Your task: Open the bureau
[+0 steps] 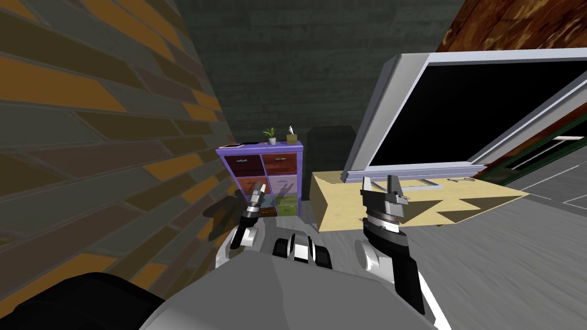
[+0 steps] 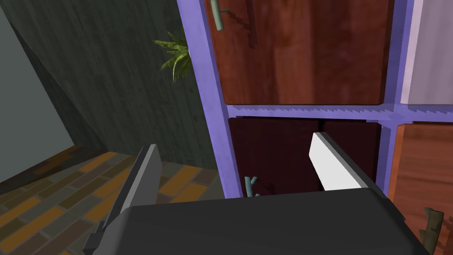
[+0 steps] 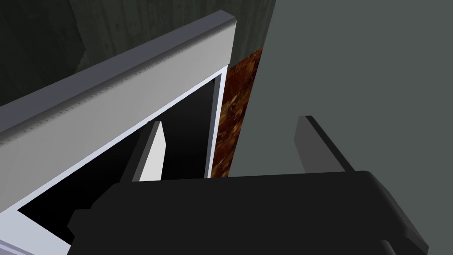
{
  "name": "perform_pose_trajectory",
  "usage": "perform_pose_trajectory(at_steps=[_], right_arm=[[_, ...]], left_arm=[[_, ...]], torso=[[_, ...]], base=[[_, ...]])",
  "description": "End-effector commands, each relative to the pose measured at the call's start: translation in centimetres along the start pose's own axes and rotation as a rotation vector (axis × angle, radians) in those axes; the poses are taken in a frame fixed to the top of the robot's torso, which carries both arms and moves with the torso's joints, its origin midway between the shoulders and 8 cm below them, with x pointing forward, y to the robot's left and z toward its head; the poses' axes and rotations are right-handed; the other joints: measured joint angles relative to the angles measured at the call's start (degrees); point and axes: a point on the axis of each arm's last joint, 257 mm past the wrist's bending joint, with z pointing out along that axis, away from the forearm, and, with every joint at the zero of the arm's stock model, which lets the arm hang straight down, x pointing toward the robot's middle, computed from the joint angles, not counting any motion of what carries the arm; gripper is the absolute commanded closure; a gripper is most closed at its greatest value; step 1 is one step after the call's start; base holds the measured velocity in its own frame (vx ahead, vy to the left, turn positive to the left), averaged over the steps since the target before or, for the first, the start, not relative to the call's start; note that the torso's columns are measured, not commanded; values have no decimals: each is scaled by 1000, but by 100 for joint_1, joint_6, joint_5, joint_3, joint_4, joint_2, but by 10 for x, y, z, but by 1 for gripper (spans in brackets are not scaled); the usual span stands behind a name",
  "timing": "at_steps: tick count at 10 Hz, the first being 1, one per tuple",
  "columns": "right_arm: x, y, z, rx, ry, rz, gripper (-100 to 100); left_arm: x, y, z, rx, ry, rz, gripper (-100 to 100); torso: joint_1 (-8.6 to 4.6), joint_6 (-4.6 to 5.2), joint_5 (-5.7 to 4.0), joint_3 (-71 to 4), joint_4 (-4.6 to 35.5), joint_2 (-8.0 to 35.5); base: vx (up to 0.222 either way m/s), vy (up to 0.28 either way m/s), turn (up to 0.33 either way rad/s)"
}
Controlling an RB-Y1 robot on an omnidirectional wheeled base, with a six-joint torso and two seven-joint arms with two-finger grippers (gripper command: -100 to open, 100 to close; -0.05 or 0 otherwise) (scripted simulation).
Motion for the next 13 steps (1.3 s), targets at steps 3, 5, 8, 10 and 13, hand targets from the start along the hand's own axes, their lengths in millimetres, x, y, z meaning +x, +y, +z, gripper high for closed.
perform_pose_trajectory(at_steps=[3, 5, 8, 10, 13], right_arm=[[0, 0, 0, 0, 0, 0, 0], [0, 0, 0, 0, 0, 0, 0], [0, 0, 0, 0, 0, 0, 0], [0, 0, 0, 0, 0, 0, 0], [0, 0, 0, 0, 0, 0, 0]], left_arm=[[0, 35, -7, -65, -3, -4, -100], [0, 51, -12, -98, -5, -6, -100], [0, 86, -24, -167, -14, -14, -100], [1, 104, -32, -205, -22, -22, -100], [6, 131, -45, -264, -41, -46, -100]], torso=[[-1, 0, 0, 2, 1, 4], [-1, 0, 0, 0, 0, 0], [-4, 0, -1, 2, 1, 3], [-4, 0, -1, -7, -3, -11], [7, 0, 1, 7, 3, 11]], base=[[60, -32, -1], [70, -34, 0], [75, -48, 0], [123, -61, 0], [91, -46, 0]])
